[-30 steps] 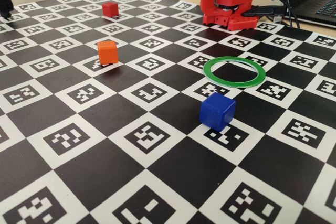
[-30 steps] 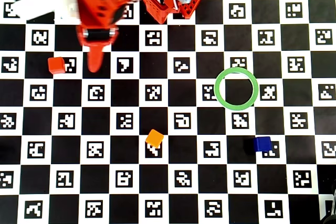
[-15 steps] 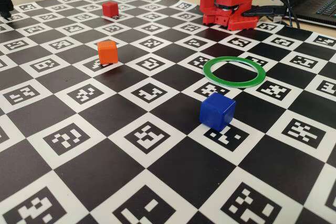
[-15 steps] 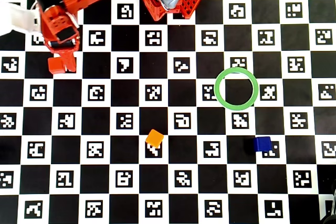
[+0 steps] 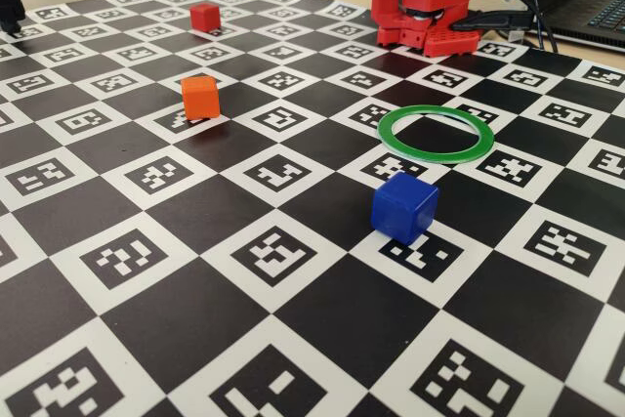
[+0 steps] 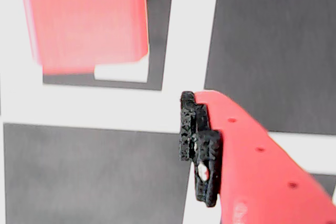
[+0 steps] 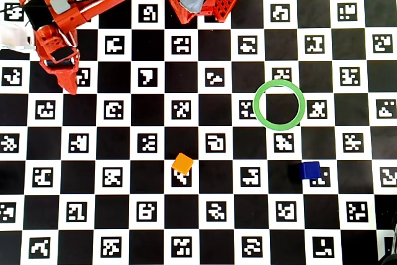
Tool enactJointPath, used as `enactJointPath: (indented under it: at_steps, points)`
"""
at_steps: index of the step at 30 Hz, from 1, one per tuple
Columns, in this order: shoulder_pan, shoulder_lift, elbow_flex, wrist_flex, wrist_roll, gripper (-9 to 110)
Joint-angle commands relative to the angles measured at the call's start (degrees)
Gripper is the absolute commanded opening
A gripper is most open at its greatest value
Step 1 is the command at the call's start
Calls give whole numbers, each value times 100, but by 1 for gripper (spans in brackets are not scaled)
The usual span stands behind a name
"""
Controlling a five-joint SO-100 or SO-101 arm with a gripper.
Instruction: Grab the red cube then put it in the green circle then put the blue cube on top and finally the orange cube on top
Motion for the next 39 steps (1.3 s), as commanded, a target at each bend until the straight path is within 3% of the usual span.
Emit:
enactJointPath:
  at_steps: [1, 39]
  points:
    - [88, 79, -185, -167, -79, 40]
    - [-141, -264, 659, -1459, 70, 39]
